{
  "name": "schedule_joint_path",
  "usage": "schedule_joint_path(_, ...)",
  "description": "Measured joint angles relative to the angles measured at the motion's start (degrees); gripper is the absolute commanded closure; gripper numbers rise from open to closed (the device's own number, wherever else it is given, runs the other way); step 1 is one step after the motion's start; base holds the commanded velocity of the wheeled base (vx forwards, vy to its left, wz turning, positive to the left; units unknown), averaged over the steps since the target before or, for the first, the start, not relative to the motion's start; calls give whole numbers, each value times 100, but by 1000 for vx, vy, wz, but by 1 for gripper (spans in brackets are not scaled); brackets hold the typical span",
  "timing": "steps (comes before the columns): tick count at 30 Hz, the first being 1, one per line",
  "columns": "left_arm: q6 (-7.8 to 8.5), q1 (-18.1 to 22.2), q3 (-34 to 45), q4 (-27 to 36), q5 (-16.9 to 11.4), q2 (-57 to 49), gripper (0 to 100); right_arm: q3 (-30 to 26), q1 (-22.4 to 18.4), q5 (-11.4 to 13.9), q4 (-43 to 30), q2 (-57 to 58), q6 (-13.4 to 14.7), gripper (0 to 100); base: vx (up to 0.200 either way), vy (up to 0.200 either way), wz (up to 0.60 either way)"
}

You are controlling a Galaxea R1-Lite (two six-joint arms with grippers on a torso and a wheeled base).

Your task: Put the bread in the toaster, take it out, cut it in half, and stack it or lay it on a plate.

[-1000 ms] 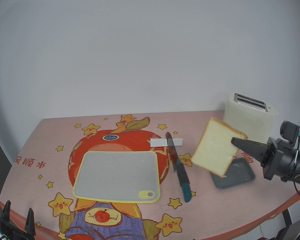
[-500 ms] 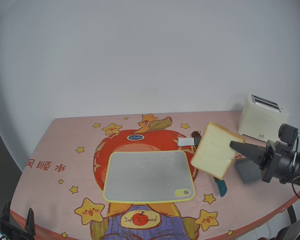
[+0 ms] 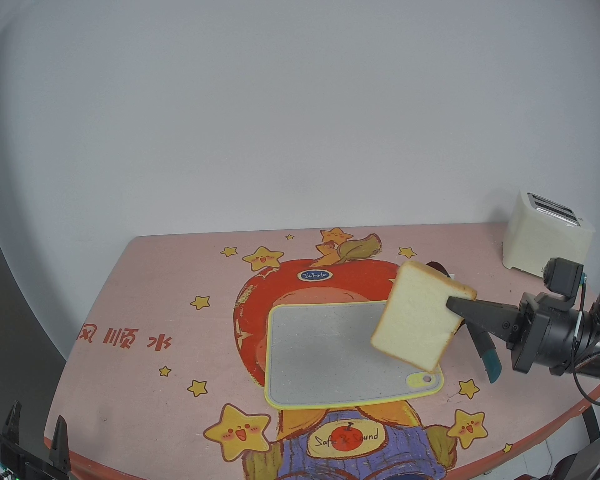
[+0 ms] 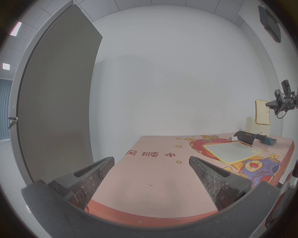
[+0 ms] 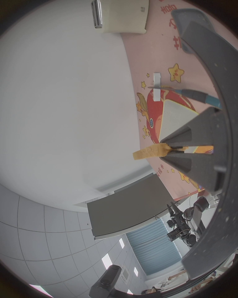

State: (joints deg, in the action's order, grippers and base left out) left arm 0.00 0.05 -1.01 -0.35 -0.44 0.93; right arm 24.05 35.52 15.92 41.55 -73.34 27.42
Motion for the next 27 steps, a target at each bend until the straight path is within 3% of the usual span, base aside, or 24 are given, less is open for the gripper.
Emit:
schedule_joint_path(9, 0, 2, 0, -2, 0, 0, 0, -41, 6, -13, 27, -413, 446, 100, 0, 0, 0)
schedule_joint_path(20, 0, 2, 0, -2, 0, 0, 0, -105, 15, -13, 60, -1103, 551, 100, 0, 0, 0)
schedule_joint_path(27, 0, 2, 0, -2, 0, 0, 0, -63, 205, -5, 71, -1329, 1026, 100, 0, 0, 0)
